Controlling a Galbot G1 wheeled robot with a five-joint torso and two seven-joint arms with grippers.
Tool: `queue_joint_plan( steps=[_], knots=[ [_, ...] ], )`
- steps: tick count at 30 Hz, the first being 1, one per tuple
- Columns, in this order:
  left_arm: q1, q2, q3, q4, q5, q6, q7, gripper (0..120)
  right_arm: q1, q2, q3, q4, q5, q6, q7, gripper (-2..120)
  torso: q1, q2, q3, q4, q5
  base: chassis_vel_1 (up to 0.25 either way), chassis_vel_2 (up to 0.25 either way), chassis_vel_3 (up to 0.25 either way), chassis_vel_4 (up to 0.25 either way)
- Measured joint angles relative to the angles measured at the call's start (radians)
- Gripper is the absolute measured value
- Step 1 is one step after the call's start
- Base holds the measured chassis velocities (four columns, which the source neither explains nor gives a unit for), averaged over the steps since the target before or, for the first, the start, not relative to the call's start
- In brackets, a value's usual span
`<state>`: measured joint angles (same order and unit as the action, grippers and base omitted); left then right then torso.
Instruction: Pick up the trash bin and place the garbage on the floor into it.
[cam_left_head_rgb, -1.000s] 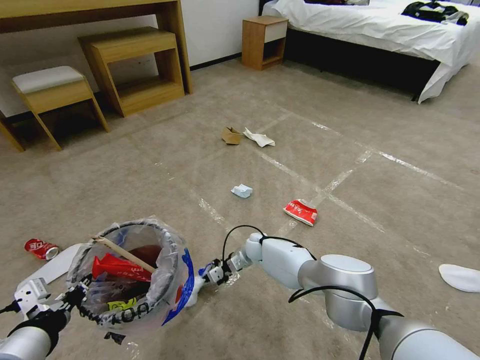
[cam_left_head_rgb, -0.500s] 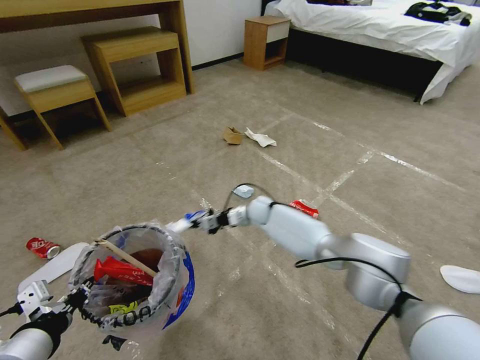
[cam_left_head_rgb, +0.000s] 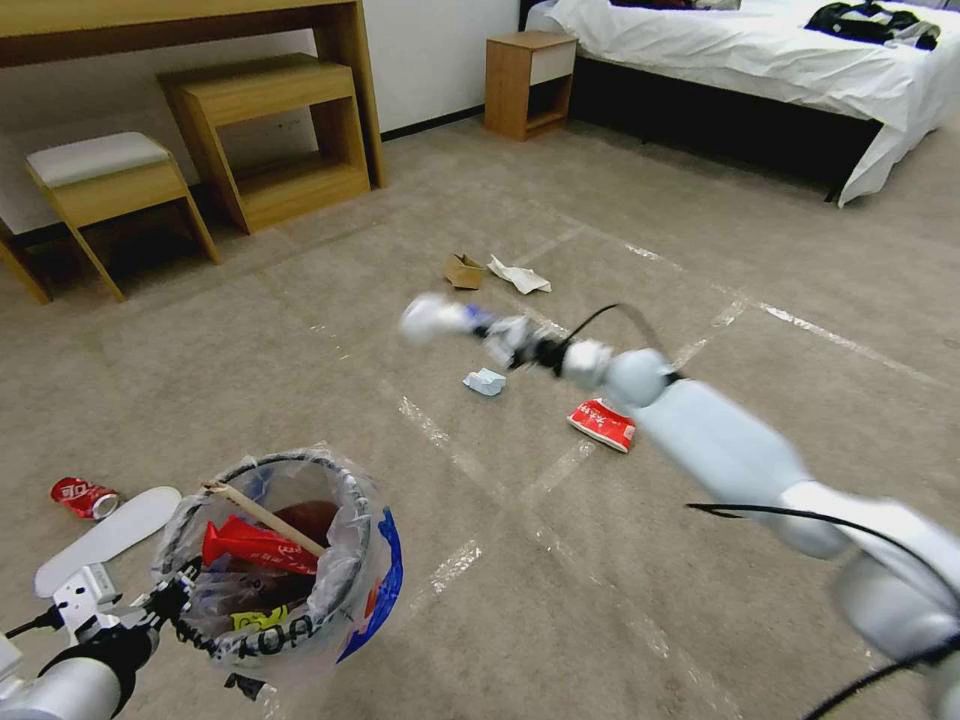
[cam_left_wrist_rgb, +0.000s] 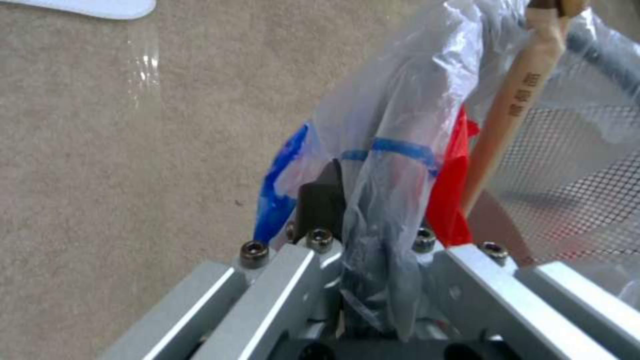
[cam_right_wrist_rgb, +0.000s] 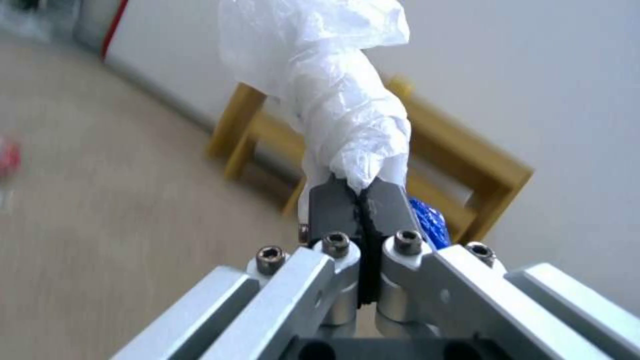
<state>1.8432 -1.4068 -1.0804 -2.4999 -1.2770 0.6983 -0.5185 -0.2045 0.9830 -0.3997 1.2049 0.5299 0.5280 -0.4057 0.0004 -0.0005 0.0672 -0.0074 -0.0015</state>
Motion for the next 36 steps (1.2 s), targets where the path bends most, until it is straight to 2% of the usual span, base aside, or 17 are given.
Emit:
queue_joint_plan(
  steps=[2,4,7,18,25,36],
  knots=[
    [0.004,-0.007,-0.006,0.000,-0.001,0.000,0.002,0,-0.006,-0.012,0.007,0.046,0.045,0.001,0.003,0,0.000,0.000,0.000,0.0003,-0.0002,0.000,0.000,0.000,0.000],
    [0.009,-0.029,-0.013,0.000,0.000,0.000,0.004,0,-0.021,-0.016,0.018,0.124,0.113,0.018,0.002,0,0.000,0.000,0.000,0.0018,-0.0002,0.000,0.000,0.000,0.000],
    [0.004,-0.043,-0.005,0.000,0.006,0.002,0.007,0,-0.048,-0.020,0.033,0.198,0.158,0.021,0.010,0,0.000,0.000,0.000,0.0016,-0.0005,0.000,0.000,0.000,0.000],
    [0.004,-0.047,0.007,0.000,0.026,0.003,0.014,0,-0.119,-0.007,0.025,0.297,0.160,0.030,-0.003,0,0.000,0.000,0.000,0.0013,-0.0004,0.000,0.000,0.000,0.000],
    [-0.009,-0.051,0.030,0.000,0.043,0.004,0.019,0,-0.150,-0.023,-0.011,0.405,0.239,0.025,-0.045,0,0.000,0.000,0.000,0.0011,-0.0006,0.000,0.000,0.000,0.000],
    [-0.011,-0.063,0.052,0.000,0.073,0.004,0.028,0,-0.194,-0.013,-0.117,0.495,0.192,0.013,-0.098,0,0.000,0.000,0.000,0.0011,-0.0005,0.000,0.000,0.000,0.000]
  ],
)
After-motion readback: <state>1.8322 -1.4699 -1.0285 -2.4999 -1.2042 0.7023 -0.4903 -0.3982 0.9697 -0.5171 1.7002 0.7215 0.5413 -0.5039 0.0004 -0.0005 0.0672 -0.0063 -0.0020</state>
